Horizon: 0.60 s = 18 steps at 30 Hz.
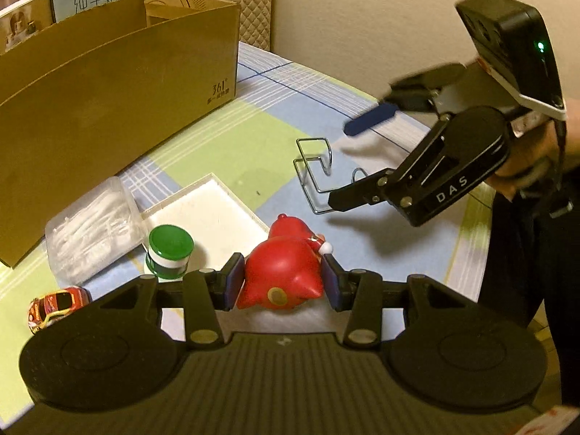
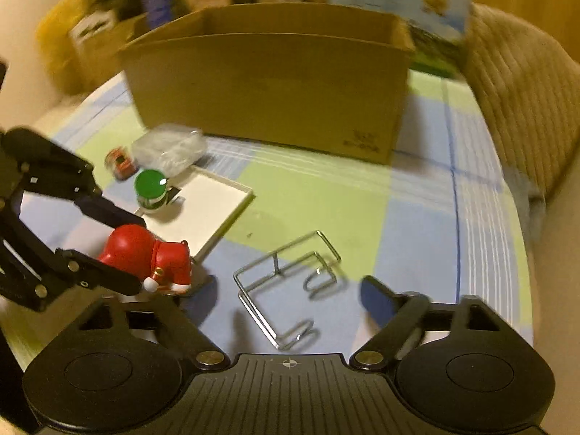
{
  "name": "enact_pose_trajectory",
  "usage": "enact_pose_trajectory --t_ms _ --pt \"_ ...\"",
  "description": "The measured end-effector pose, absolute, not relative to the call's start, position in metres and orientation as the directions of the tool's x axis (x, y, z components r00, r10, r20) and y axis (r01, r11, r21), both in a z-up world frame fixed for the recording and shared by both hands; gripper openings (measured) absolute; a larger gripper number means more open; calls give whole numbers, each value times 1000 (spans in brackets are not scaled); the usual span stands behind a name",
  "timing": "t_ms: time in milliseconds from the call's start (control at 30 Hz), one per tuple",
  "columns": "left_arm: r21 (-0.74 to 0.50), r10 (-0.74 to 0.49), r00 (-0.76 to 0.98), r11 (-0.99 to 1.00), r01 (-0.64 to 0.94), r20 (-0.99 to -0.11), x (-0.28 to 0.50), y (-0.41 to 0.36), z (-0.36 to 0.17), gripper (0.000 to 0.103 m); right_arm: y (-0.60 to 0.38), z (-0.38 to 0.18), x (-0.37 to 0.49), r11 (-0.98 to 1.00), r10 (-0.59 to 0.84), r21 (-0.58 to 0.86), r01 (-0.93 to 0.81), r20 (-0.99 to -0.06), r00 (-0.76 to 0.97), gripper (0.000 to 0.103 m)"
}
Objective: Organize rigid objects
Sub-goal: 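Lift the red toy with the left tool while the right tool lifts the wire rack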
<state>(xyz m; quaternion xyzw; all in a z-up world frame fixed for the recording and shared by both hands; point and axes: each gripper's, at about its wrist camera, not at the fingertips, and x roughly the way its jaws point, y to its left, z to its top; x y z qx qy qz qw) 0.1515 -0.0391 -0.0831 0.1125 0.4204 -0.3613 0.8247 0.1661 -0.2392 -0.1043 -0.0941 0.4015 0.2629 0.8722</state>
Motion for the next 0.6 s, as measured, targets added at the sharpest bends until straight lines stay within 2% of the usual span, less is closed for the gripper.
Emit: enact_pose_trajectory --t_ms 267,333,367,433,500,600 --pt "-99 -482 388 717 690 -786 149 -42 -88 41 -221 -120 186 729 380 -64 -681 -791 480 88" --pt "-85 -472 387 713 695 -792 148 -45 -89 41 -220 -123 190 713 390 -51 -699 -800 456 80" --pt "-79 -467 388 713 697 -794 148 -46 -90 41 -220 -123 191 712 392 -42 -701 -804 447 67" --pt "-79 -468 388 712 697 -794 148 -46 -91 42 -222 -121 193 730 389 -23 -683 -808 443 67" --pt "-64 -458 396 714 697 -796 149 -49 -94 48 -225 -117 193 749 400 9 -663 -803 441 67" --pt "-45 -450 392 701 712 -802 149 -55 -98 48 -227 -112 191 782 396 30 -622 -795 460 67"
